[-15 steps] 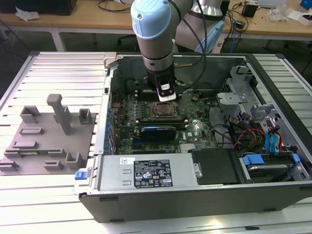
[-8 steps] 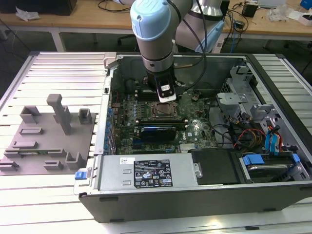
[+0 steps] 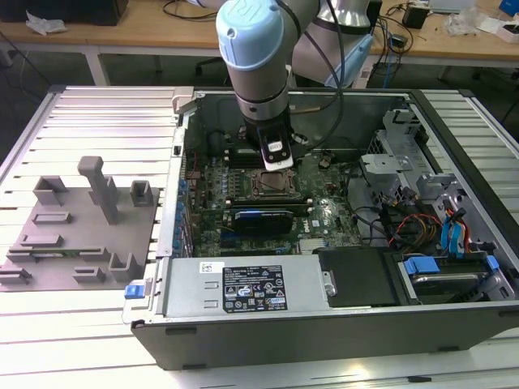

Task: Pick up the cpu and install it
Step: 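Install the first cpu locking lever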

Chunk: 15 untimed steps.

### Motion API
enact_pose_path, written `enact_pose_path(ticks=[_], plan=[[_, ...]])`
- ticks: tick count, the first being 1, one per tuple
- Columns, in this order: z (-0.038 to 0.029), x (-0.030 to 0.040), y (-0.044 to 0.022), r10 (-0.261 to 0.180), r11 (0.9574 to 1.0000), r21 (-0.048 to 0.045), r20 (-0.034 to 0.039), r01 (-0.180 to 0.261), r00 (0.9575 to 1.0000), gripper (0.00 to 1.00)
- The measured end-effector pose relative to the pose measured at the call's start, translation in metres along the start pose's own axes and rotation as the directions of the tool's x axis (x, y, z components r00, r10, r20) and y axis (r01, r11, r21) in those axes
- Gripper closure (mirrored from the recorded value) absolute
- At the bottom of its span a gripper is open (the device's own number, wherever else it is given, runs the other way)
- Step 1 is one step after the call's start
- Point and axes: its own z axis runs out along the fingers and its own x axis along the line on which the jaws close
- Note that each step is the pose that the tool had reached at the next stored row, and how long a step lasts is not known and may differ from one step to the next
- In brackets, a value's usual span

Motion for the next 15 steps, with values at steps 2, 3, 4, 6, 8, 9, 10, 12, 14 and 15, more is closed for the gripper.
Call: enact_pose_path(ticks=[2, 3, 4, 6, 8, 9, 10, 12, 14, 15], plan=[[0.0001, -0.0003, -0.0009, 0.000, 1.0000, -0.0003, 0.0007, 0.000, 1.0000, 0.89], [0.0003, -0.0005, -0.0015, 0.000, 1.0000, -0.0005, 0.0013, 0.000, 1.0000, 0.89], [0.0005, -0.0006, -0.0020, 0.000, 1.0000, -0.0008, 0.0018, 0.000, 1.0000, 0.89], [0.0006, -0.0007, -0.0023, -0.001, 1.0000, -0.0019, 0.0032, 0.001, 1.0000, 0.89], [0.0007, -0.0007, -0.0023, 0.000, 1.0000, -0.0070, 0.0027, 0.000, 1.0000, 0.89], [0.0007, -0.0007, -0.0023, 0.000, 1.0000, -0.0074, 0.0029, 0.000, 1.0000, 0.89], [0.0010, -0.0007, -0.0023, -0.001, 1.0000, -0.0089, 0.0056, 0.001, 1.0000, 0.89], [0.0019, -0.0003, -0.0028, -0.005, 0.9999, -0.0152, 0.0195, 0.005, 0.9998, 0.89], [0.0027, 0.0001, -0.0033, -0.009, 0.9997, -0.0214, 0.0331, 0.010, 0.9994, 0.89], [0.0030, 0.0002, -0.0034, -0.011, 0.9996, -0.0239, 0.0390, 0.012, 0.9992, 0.89]])
